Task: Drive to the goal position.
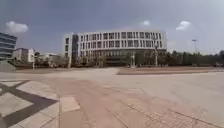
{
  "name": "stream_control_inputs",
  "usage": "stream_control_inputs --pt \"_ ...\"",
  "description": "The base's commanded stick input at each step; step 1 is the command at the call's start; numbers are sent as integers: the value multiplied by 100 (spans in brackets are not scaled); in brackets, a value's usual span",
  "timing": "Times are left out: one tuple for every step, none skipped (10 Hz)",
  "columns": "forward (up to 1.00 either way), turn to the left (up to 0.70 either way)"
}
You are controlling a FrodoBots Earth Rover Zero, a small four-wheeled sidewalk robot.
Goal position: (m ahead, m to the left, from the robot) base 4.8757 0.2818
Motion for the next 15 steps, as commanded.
stream_control_inputs --pt "70 2" --pt "70 2" --pt "70 2" --pt "70 2" --pt "70 2" --pt "70 2" --pt "70 2" --pt "70 2" --pt "70 2" --pt "70 2" --pt "70 2" --pt "70 2" --pt "70 2" --pt "70 2" --pt "70 2"
